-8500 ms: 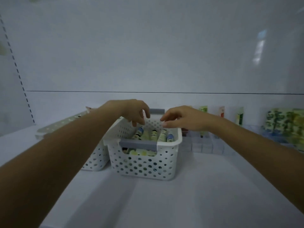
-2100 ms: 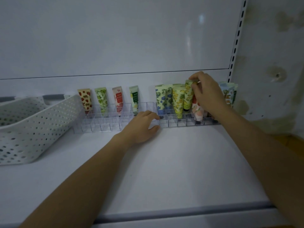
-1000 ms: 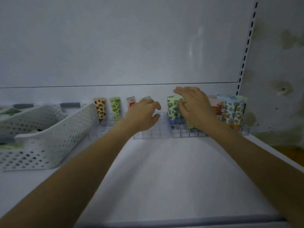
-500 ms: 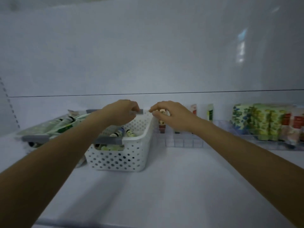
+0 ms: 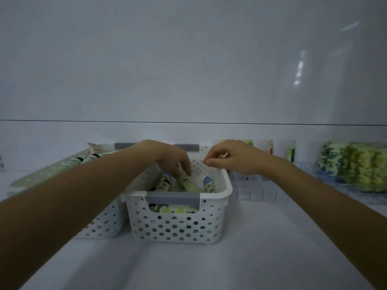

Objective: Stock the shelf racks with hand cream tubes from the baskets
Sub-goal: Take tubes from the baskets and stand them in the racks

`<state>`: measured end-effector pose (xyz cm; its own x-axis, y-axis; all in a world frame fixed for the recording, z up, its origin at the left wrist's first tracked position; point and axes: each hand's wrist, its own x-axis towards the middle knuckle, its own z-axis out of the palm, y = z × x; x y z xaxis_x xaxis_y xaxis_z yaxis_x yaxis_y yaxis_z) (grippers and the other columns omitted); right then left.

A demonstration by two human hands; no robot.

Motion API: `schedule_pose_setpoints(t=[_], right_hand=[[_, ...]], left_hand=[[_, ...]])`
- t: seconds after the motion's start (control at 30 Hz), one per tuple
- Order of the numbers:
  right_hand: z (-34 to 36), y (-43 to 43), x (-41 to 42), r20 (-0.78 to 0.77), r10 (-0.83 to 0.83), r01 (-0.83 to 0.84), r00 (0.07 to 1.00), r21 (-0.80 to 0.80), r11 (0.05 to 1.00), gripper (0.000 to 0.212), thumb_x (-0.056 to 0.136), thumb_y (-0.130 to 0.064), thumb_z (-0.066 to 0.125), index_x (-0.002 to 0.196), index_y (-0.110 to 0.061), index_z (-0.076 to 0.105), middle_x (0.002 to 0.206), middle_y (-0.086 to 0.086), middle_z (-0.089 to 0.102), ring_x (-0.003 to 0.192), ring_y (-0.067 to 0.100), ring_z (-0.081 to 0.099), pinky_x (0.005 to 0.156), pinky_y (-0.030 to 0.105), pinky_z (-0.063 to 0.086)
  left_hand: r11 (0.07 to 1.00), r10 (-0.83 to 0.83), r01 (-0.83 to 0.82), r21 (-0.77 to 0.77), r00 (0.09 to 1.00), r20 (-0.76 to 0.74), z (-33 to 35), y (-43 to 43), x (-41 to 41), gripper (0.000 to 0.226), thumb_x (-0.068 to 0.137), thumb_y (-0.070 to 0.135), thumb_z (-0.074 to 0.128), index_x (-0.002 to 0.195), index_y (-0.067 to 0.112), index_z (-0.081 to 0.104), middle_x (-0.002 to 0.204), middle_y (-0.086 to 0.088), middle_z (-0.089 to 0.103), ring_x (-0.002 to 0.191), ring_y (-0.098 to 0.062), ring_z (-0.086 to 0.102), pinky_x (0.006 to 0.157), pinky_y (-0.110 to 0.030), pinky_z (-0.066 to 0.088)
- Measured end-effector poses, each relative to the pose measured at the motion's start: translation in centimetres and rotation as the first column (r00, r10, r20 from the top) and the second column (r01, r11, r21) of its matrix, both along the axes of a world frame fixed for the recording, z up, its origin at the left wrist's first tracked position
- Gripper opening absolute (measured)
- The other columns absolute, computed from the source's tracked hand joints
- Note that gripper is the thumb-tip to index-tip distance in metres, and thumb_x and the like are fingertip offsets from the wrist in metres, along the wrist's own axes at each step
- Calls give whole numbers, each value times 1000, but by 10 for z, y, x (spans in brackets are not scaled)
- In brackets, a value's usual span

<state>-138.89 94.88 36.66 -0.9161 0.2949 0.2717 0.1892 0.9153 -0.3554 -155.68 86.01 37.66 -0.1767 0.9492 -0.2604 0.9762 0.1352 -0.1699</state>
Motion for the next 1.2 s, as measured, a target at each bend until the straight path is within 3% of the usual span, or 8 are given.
schedule_pose_setpoints(t=[0.33,0.43,0.63,0.73,0.87,1.0,1.1,1.2], right_hand=[[12,2,-17,156,-39,39,987,3,999,11,83,-33,66,95,-33,65,85,-17,66,82,-2,60,73,18,46],[13,1,-27,178,-57,55,982,12,998,12,83,-28,67,95,-31,65,85,-18,65,85,3,62,78,20,48],[23,-6,-38,71,-69,60,995,120,991,7,84,-26,67,89,-29,64,87,-17,61,87,3,60,78,17,46],[27,-22,-44,53,38,-43,998,105,994,9,85,-24,66,94,-26,67,88,-18,62,83,-3,58,80,16,47],[18,-44,-61,363,168,-215,917,92,972,30,88,-24,61,118,-24,62,116,-12,61,101,1,56,88,16,43],[6,-54,-73,464,285,-309,838,-27,951,46,91,-20,57,135,-27,47,139,-12,46,125,4,41,98,16,34],[5,-53,-70,500,296,-315,814,-48,948,44,92,-20,56,134,-27,48,137,-9,48,125,8,42,103,23,35],[3,-51,-67,550,230,-276,803,1,961,35,92,-26,55,127,-24,55,110,-5,58,100,10,53,83,21,43]], left_hand=[[993,-118,115,-31,988,-99,-24,17,-9,38,87,27,61,122,19,51,122,-4,49,106,-20,49,87,-29,42],[992,-81,90,84,991,-104,-17,15,-16,35,85,24,62,117,16,48,118,-4,54,100,-20,52,83,-31,44],[910,100,51,411,936,-338,3,8,-30,37,91,25,55,119,6,39,116,-14,53,103,-30,55,72,-34,38],[872,164,-91,481,980,-113,5,4,-34,41,91,30,55,120,4,41,117,-16,54,102,-30,54,73,-33,38],[822,146,-244,514,964,224,10,4,-37,40,87,33,59,115,7,48,118,-12,56,101,-26,54,78,-32,42],[774,72,-376,510,851,520,7,3,-42,36,84,36,64,100,13,42,91,-5,58,69,-15,56,60,-27,47],[716,7,-415,561,808,589,7,2,-42,32,85,31,64,97,10,43,78,-1,57,61,-10,55,55,-23,46],[646,-75,-446,619,771,633,11,3,-40,27,86,26,64,98,2,58,82,-9,63,57,-10,54,41,-14,40]])
